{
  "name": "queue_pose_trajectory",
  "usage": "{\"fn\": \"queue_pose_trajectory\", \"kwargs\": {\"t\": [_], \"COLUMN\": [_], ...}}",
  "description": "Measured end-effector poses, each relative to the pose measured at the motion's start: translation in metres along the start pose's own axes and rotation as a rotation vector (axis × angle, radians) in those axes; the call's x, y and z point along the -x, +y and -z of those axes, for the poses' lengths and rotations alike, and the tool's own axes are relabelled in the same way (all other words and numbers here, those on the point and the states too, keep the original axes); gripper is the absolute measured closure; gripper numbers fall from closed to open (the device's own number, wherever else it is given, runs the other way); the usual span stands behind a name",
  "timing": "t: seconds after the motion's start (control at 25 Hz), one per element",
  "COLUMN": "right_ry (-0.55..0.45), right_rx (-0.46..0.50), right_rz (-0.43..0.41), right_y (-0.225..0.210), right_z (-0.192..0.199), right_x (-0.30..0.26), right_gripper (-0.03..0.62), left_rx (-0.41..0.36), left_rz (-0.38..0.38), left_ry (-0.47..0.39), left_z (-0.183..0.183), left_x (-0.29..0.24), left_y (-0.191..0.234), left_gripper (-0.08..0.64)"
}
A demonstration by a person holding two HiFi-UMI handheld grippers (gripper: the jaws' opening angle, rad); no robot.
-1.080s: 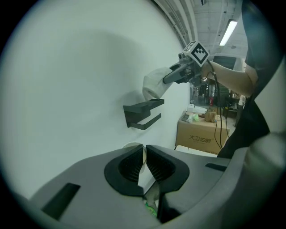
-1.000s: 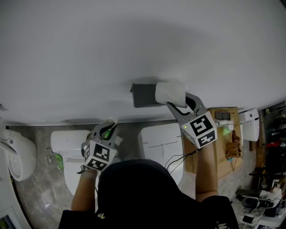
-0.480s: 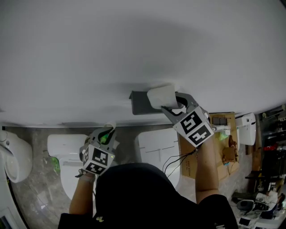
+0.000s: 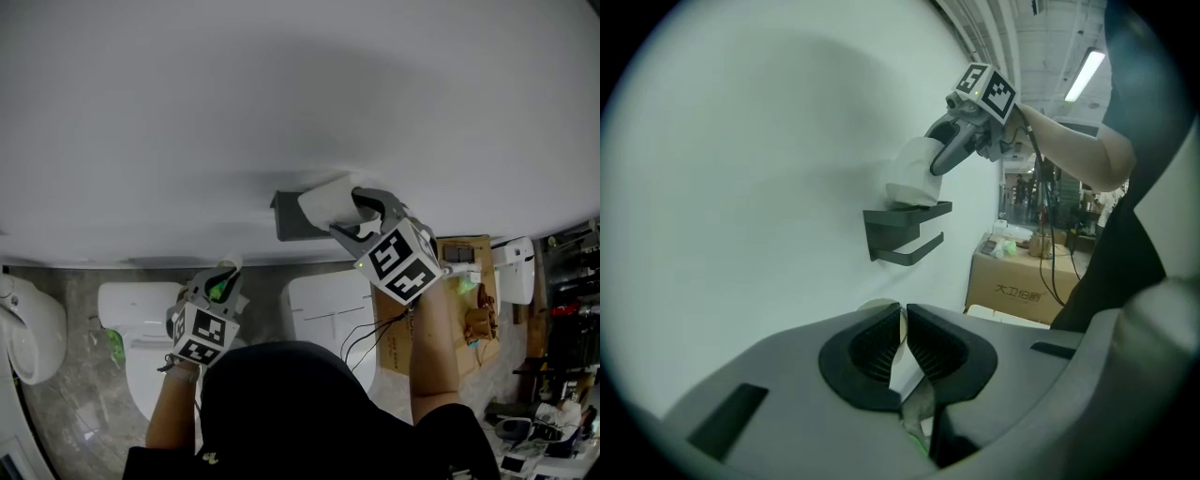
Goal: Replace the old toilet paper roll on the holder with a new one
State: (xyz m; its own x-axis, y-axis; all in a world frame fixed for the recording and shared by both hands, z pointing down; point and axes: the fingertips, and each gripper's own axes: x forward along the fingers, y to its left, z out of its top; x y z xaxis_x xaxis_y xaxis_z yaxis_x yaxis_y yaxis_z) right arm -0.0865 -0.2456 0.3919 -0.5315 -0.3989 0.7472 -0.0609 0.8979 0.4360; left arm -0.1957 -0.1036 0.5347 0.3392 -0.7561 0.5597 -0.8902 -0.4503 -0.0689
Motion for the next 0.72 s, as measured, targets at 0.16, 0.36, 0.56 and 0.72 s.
{"fn": "queue_pose_trajectory", "kwargs": {"t": [0.16, 0.36, 0.56, 0.72], "right_ry": [-0.029, -0.047, -0.093, -0.122], "right_rx": [0.007, 0.024, 0.017, 0.004], "right_rz": [0.013, 0.04, 0.071, 0.082], "right_y": [-0.003, -0.003, 0.0, 0.007], "right_z": [-0.012, -0.015, -0.017, -0.015], "right_x": [0.006, 0.012, 0.021, 0.027], "right_gripper": [0.331, 0.33, 0.331, 0.331], "left_rx": [0.001, -0.001, -0.009, -0.013], "left_rz": [0.002, 0.006, 0.012, 0.016], "left_ry": [-0.005, -0.004, 0.001, 0.006], "left_z": [-0.001, -0.001, -0.001, 0.0], "left_x": [0.002, 0.003, 0.006, 0.006], "left_y": [-0.003, -0.009, -0.014, -0.019], "left_gripper": [0.525, 0.525, 0.526, 0.525]}}
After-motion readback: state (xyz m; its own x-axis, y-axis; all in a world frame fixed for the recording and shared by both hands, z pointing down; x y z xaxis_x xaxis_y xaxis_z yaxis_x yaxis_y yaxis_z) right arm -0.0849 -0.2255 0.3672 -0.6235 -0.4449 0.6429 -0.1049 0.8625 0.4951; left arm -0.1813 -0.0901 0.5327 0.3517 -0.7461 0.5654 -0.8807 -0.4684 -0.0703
